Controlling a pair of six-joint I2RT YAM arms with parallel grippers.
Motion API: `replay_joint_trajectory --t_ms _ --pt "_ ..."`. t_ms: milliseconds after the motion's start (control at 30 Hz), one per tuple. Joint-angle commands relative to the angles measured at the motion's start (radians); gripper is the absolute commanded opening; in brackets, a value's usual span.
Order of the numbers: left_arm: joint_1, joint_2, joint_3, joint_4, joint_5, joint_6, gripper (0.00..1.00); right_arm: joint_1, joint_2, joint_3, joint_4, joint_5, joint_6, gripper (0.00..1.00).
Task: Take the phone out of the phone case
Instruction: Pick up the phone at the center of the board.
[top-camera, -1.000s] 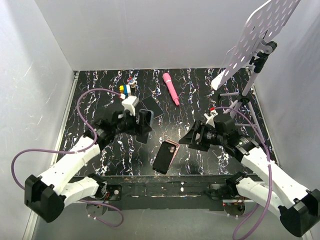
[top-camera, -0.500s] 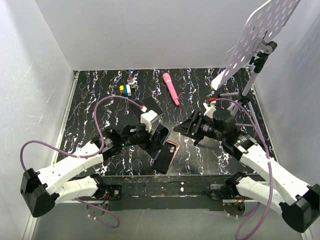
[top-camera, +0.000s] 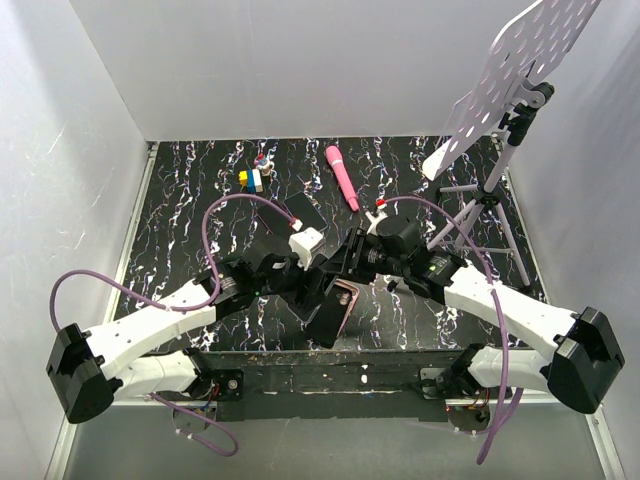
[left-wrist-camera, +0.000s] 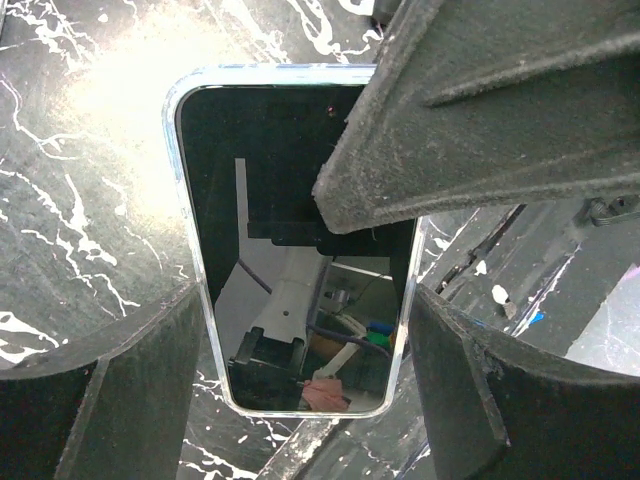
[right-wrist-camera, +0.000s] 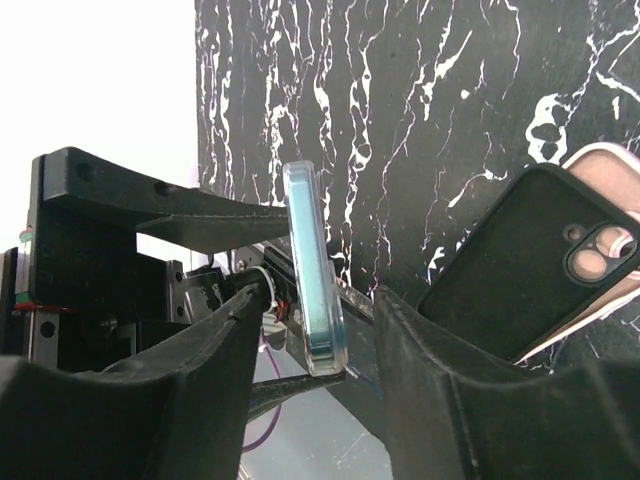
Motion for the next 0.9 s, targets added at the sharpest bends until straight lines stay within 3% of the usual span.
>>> replay_joint_trajectory --t_ms 0,267,333,433,467,500,533,567,600,633,733,867 --pt "-0.013 -0.018 0.058 0.02 -0.034 0.013 0.0 0.015 0.001 0.019 0.075 0.028 0.015 0.5" --pt "-0.044 0.008 0.108 0.017 -0.031 0.015 0.0 0.013 0.069 -0.009 0.221 -0.064 0.033 0.42" --pt "-0.053 0.005 0.122 0.011 -0.037 0.015 0.0 0.011 0.08 -0.006 0.235 -0.084 0.038 0.31" --pt "-0.059 0.007 0.148 -0.006 -0.026 0.012 0.0 0.002 0.051 -0.021 0.241 -0.097 0.038 0.02" --pt "-0.059 0.004 0.16 -0.018 -0.028 0.004 0.0 -0.005 0.022 -0.036 0.238 -0.092 0.036 0.01" --pt "-0.059 -0.001 0.17 -0.024 -0.034 -0.01 0.08 -0.015 -0.011 -0.053 0.235 -0.086 0.039 0.01" --pt "-0.059 -0.01 0.176 -0.029 -0.04 -0.031 0.23 -0.024 -0.052 -0.078 0.241 -0.081 0.041 0.01" --pt "-0.059 -0.018 0.184 -0.036 -0.044 -0.048 0.5 -0.045 -0.09 -0.095 0.247 -0.098 0.036 0.01" --pt "-0.058 -0.021 0.197 -0.047 -0.04 -0.072 0.65 -0.067 -0.123 -0.107 0.253 -0.135 0.023 0.01" --pt "-0.053 -0.026 0.213 -0.061 -0.017 -0.089 0.73 -0.096 -0.155 -0.113 0.258 -0.179 0.01 0.01" --pt "-0.013 -0.024 0.26 -0.096 0.118 -0.14 0.87 -0.192 -0.257 -0.135 0.24 -0.285 -0.058 0.01" --pt "0.128 -0.053 0.242 -0.034 0.449 -0.244 0.84 -0.355 -0.356 -0.193 0.296 -0.502 -0.094 0.01"
